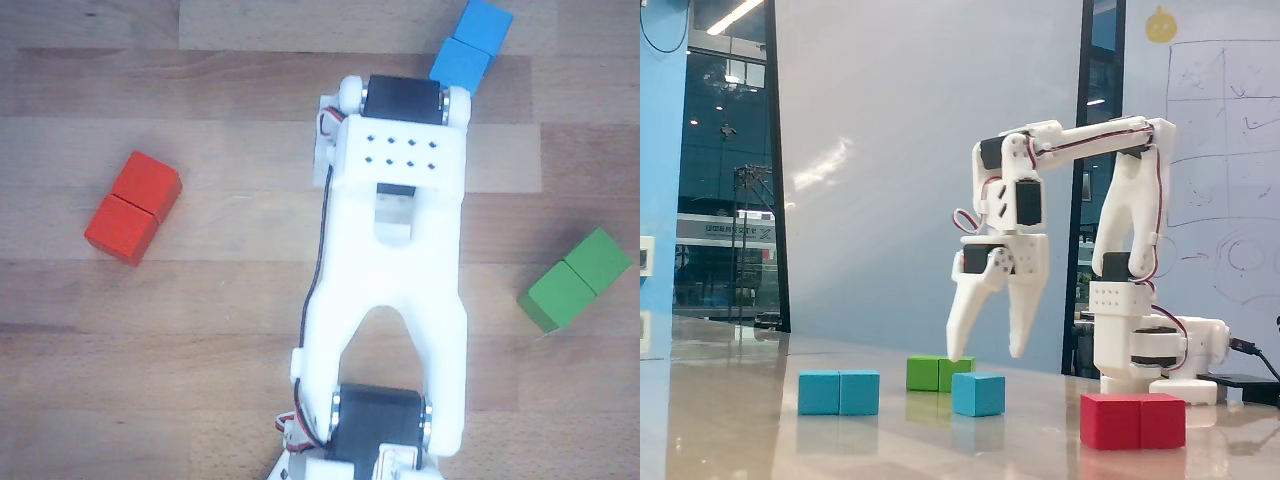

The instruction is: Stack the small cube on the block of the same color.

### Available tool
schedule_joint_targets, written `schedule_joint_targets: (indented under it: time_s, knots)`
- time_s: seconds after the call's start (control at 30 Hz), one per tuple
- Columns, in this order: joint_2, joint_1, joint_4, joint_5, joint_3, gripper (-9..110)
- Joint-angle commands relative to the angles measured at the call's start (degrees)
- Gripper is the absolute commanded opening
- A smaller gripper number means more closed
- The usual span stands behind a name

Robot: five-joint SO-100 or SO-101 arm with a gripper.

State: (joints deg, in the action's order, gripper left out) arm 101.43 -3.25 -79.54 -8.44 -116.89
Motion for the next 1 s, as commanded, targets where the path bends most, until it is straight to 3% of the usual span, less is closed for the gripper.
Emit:
schedule_joint_targets:
  time_s: [0.0,0.97]
  knots:
    - [-2.81,-0.18,0.44,0.35,8.88,33]
    - [-15.12,-0.70,5.98,0.62,10.37,33]
